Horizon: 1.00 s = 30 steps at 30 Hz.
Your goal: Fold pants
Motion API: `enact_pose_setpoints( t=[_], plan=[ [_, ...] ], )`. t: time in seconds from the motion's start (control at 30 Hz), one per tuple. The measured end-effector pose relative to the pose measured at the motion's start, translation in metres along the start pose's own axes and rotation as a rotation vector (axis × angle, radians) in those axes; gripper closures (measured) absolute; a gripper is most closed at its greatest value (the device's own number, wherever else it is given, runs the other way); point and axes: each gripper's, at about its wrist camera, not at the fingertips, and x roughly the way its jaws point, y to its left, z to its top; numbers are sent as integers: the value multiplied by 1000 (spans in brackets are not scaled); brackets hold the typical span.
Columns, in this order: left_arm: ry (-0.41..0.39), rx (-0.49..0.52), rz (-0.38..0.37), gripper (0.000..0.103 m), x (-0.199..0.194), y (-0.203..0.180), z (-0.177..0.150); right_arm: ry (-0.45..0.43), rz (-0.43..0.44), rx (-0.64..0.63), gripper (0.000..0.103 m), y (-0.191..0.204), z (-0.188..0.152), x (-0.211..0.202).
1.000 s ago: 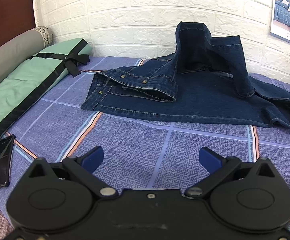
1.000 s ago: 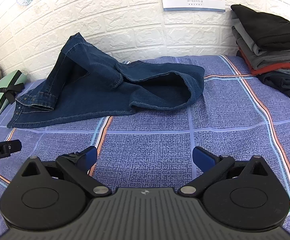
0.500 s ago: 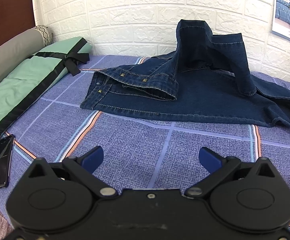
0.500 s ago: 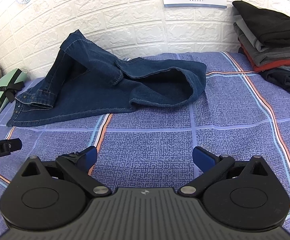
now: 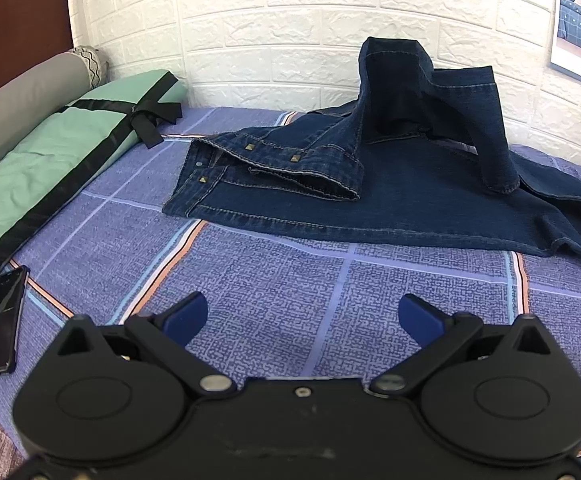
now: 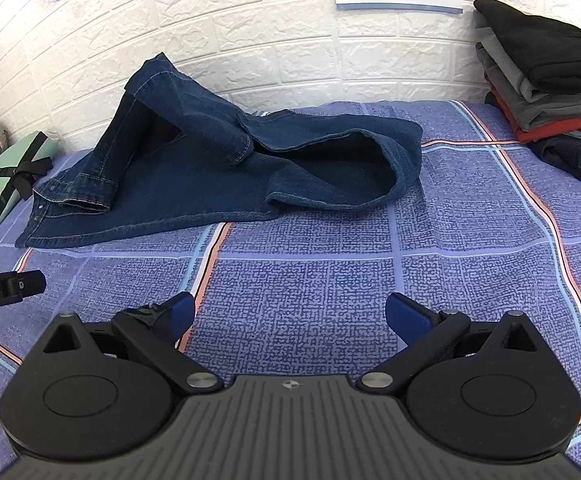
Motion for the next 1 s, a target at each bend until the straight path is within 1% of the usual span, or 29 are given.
enact_pose_setpoints(
  t=[0.3,0.4,0.43,0.5,0.53,0.57,0.6,0.67,0.73,0.77,0.87,0.97,1.0],
  plan=[
    [13,-9,3,0,7,4,1,-1,2,-14,0,3,0,3],
    [0,-19,9,0,9,8,2,-14,14,-11,0,2,0,4],
    [-13,-20,13,0,11,12,4,-23,34,-4,0,1,0,4],
    [-47,-36,51,0,13,23,8,-36,123,29,0,-4,1,4],
    [-56,-59,75,0,15,33,11,-44,164,47,0,-7,1,5],
    [-57,-93,80,0,17,43,13,-53,197,75,0,-11,0,7],
    [-55,-132,66,0,20,55,16,-67,202,102,0,-13,0,9],
    [-40,-208,-2,0,28,76,18,-60,183,122,0,-16,1,17],
    [-32,-262,-64,0,36,91,18,-57,165,128,0,-18,3,25],
    [-26,-280,-85,0,42,96,18,-59,160,137,0,-19,4,27],
    [0,-319,-114,0,58,106,20,-25,182,188,0,-26,8,38],
    [22,-346,-131,7,77,116,25,-8,208,211,0,-27,12,50],
    [24,-352,-136,15,83,119,26,-7,205,204,0,-25,13,53]
  ],
)
